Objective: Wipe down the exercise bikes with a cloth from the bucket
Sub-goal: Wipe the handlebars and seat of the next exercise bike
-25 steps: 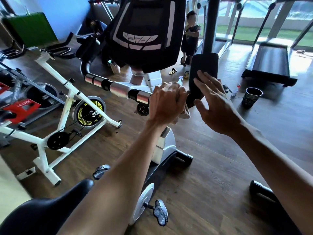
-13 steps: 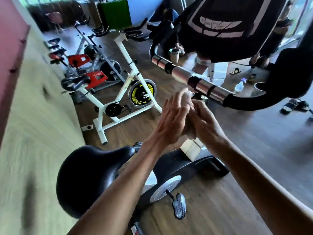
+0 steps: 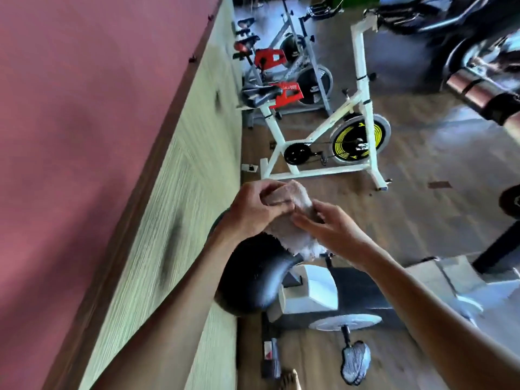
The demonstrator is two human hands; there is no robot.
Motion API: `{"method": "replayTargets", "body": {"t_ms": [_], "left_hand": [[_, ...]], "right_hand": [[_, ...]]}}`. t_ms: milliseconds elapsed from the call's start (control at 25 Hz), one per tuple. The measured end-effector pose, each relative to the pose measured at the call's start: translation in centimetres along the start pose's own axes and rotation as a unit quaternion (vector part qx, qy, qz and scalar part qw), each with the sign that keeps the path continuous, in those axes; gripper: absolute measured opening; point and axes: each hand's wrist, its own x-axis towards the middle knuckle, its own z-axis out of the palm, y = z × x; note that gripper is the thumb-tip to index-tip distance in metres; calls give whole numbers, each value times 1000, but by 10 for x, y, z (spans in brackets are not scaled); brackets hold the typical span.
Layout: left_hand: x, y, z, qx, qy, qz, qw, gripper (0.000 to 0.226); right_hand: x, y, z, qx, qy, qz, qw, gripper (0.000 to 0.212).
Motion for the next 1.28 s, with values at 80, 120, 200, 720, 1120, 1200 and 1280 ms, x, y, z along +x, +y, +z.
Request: {"method": "replayTargets", "body": {"t_ms": [80,120,200,720,1120,1200,1280], "left_hand": [[0,-12,-13,5,7,-7,1000,25],[2,-17,-19,11,12,-17,1000,24],[10,-27,-30,22,23,-53,998,19],[-23,-162,13,168,284,-200,923,25],[-22,-169,23,24,333,-206,920,54],[-20,-170,24,27,329,-219,918,57],[-19,-170,26,35,324,-227,918,60]], "right_hand": [[17,6,11,-40,41,-34,998,22],[25,4,16,-39,45,-54,997,24],[42,0,19,-18,26,-73,997,27],[63,58,114,-382,-45,11,923,90],[125,66,121,-397,-124,36,909,109],[147,65,147,-420,-89,21,903,106],[173,59,163,-458,-118,-54,879,93]]}}
